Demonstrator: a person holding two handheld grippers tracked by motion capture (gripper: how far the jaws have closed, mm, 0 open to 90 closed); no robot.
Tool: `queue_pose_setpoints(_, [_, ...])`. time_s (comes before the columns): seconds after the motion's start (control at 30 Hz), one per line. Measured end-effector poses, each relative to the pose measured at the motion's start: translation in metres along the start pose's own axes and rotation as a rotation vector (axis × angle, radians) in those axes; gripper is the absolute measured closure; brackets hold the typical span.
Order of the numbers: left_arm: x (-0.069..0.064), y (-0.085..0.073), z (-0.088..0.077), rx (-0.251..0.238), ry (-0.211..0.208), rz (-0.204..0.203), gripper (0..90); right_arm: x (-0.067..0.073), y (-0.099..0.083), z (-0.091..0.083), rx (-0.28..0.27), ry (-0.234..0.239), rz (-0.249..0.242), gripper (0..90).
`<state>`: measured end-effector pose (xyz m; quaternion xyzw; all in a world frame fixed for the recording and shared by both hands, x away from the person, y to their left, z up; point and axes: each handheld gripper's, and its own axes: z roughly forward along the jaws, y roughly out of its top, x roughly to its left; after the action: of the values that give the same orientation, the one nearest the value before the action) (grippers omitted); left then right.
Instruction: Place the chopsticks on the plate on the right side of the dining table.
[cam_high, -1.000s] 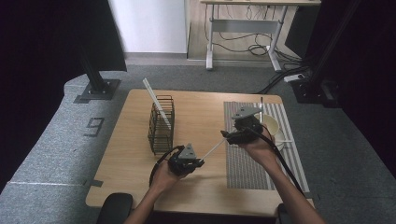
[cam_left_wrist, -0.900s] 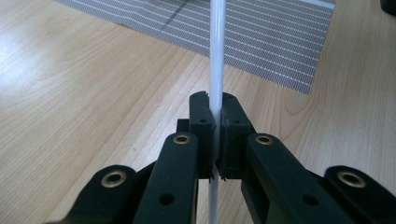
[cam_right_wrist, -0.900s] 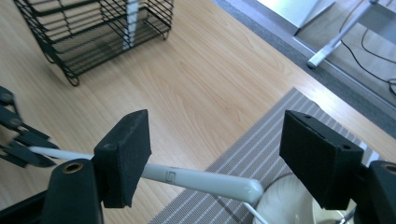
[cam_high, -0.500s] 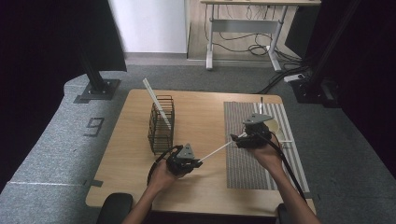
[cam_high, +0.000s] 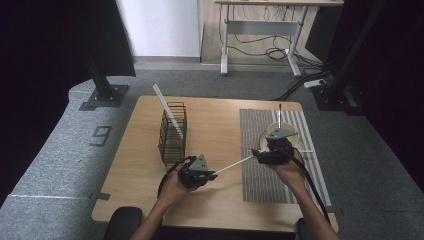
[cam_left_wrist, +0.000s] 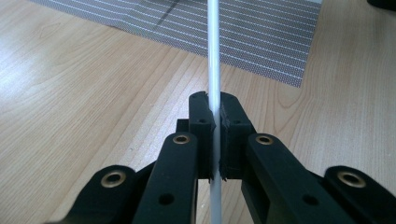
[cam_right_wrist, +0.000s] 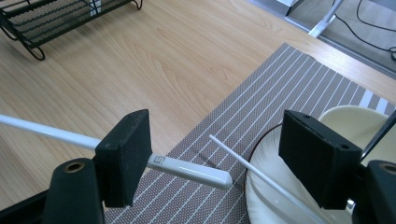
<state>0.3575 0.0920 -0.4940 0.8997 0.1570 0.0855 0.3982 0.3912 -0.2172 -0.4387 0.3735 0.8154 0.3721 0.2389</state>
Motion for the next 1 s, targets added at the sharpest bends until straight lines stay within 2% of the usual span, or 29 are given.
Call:
queue_pose_setpoints(0.2, [0.001, -0.001, 0.0, 0.003, 0.008, -0.004, 86.0, -0.001, -0.007, 0.003, 0.012, 0.001, 0.01, 25.0])
queue_pose_setpoints(0.3, [0.003, -0.002, -0.001, -0.006, 0.0, -0.031, 86.1, 0.0, -0.011, 0.005, 0.025, 0.003, 0.013, 25.0])
queue_pose_setpoints(0.47, [0.004, -0.004, -0.001, 0.006, 0.0, -0.023, 86.2, -0.001, -0.016, 0.003, 0.011, 0.013, 0.023, 25.0])
queue_pose_setpoints(0.63, [0.001, 0.0, 0.001, 0.051, 0.002, 0.029, 86.2, -0.003, -0.014, -0.006, -0.009, 0.025, 0.026, 24.1])
queue_pose_setpoints(0.73, [0.001, 0.002, 0.0, 0.065, -0.004, 0.061, 86.2, -0.005, -0.013, -0.011, -0.003, 0.051, 0.018, 22.5])
queue_pose_setpoints(0.87, [0.003, 0.009, -0.004, 0.087, -0.02, 0.1, 86.1, -0.005, -0.013, -0.019, 0.016, 0.082, -0.01, 20.0])
queue_pose_setpoints(1.0, [0.006, 0.019, -0.009, 0.115, -0.038, 0.16, 86.1, -0.003, -0.015, -0.026, 0.043, 0.11, -0.046, 16.4])
